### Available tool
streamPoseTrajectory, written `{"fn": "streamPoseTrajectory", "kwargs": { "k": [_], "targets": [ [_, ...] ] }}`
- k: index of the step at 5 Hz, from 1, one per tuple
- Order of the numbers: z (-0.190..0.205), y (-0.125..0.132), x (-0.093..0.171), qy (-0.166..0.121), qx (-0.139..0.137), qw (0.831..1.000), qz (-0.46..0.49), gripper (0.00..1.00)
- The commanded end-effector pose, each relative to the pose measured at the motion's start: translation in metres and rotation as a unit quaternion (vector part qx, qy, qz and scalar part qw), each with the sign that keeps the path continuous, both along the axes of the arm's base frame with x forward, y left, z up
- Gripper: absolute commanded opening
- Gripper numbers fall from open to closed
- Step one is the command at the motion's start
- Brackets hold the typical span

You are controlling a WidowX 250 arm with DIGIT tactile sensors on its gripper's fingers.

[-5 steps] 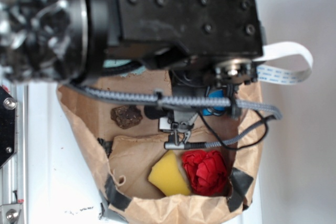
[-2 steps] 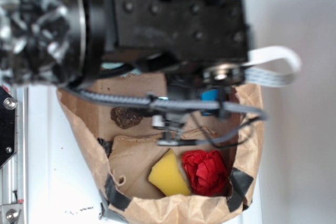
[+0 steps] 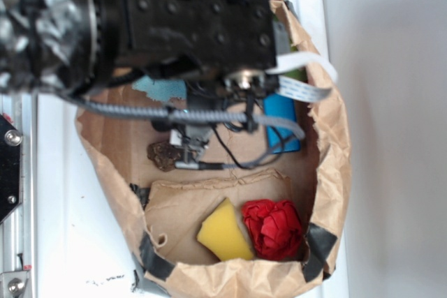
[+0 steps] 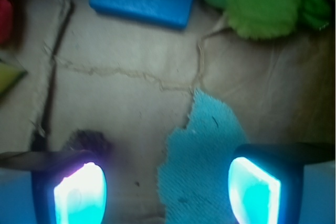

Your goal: Grab the blue cloth.

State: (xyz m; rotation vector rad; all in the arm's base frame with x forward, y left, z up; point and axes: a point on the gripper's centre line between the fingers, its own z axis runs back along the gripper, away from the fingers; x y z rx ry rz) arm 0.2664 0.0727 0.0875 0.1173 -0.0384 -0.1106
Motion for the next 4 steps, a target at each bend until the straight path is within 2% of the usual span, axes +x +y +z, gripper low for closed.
{"fn": "streamPoseTrajectory", "kwargs": {
  "k": [1, 2, 3, 4],
  "targets": [
    [0.016, 0.019, 0.004, -0.041, 0.04, 0.998, 0.025, 1.0],
    [0.015, 0.021, 0.0, -0.047, 0.048, 0.997, 0.024, 1.0],
    [0.009, 0.024, -0.002, -0.1, 0.085, 0.991, 0.024, 1.0],
    [0.003, 0.023, -0.007, -0.11, 0.09, 0.99, 0.016, 1.0]
  ]
}}
